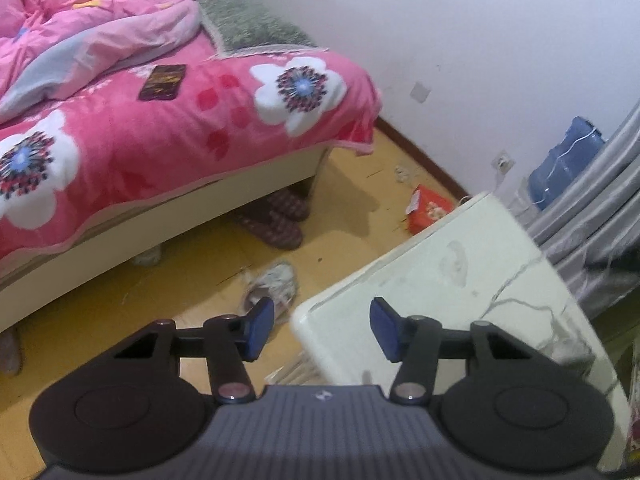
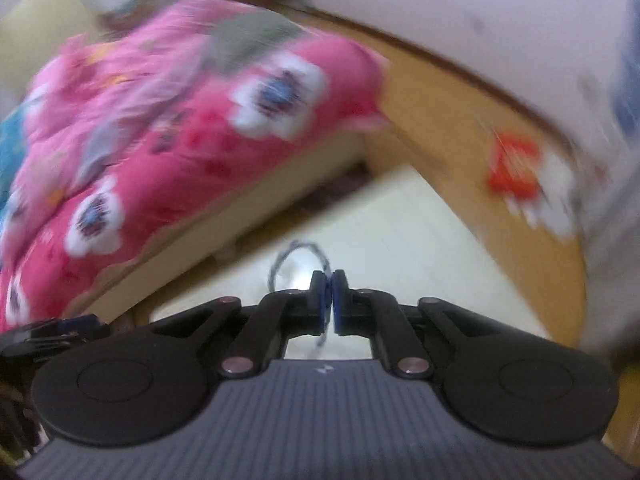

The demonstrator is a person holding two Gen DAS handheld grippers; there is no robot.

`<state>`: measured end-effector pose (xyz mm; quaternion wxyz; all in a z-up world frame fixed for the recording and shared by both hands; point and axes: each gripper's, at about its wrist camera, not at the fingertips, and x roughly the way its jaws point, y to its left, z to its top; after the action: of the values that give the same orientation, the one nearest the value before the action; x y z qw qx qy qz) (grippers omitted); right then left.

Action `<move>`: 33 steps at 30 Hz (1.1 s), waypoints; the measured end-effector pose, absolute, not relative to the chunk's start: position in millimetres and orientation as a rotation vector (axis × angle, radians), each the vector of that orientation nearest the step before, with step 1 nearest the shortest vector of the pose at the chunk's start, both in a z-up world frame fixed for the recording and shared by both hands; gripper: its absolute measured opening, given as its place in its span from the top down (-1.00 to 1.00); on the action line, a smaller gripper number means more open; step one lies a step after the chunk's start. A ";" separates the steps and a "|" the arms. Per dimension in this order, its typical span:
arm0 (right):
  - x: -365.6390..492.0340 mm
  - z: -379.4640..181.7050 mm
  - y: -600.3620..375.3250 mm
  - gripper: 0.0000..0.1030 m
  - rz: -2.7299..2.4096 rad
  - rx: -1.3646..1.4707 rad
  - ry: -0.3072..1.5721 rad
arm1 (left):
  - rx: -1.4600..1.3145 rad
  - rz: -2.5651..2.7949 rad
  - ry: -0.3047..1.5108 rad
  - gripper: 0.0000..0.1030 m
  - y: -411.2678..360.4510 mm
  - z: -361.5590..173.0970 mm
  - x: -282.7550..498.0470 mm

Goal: Lace up shoes with both hands
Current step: 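Grasp the speckled lace end on the tabletop with the right tool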

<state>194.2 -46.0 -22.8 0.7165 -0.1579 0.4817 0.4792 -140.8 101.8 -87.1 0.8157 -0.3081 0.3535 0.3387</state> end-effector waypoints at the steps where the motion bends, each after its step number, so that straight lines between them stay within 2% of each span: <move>1: 199.4 -31.9 -50.7 0.91 1.002 -0.361 1.106 | -0.653 0.714 0.752 0.00 102.3 -87.6 -135.6; 3: 206.2 -47.8 -56.7 0.63 0.899 -0.444 1.174 | -0.643 0.698 0.752 0.01 103.4 -88.7 -124.5; 6: 202.5 -57.0 -56.5 0.57 0.840 -0.572 1.158 | -0.615 0.687 0.755 0.01 101.0 -89.2 -112.2; 10: 186.1 -45.4 -43.7 0.50 0.981 -0.695 0.986 | -0.596 0.660 0.751 0.01 97.0 -90.8 -101.7; 13: 162.9 -45.9 -21.8 0.38 1.257 -0.810 0.851 | -0.580 0.632 0.755 0.01 93.3 -93.0 -94.6; 16: 143.7 -65.1 3.0 0.39 1.486 -0.944 0.769 | -0.560 0.622 0.754 0.02 89.7 -91.5 -89.4; 21: 146.6 -98.4 25.0 0.44 1.623 -1.066 0.769 | -0.528 0.608 0.746 0.03 82.7 -88.1 -86.5; 25: 151.8 -104.4 28.7 0.48 1.649 -1.105 0.764 | -0.503 0.589 0.742 0.05 73.6 -85.4 -86.2; 29: 148.3 -106.6 17.4 0.72 1.685 -1.118 0.781 | -0.495 0.597 0.739 0.05 62.3 -77.6 -86.7; 33: 151.4 -111.0 19.0 0.85 1.738 -1.075 0.776 | -0.474 0.617 0.763 0.05 46.7 -67.8 -80.8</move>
<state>151.4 19.0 -111.0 0.4597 -0.4367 0.3152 0.7061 -80.8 46.7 -67.8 0.8552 -0.2253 0.3631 0.2934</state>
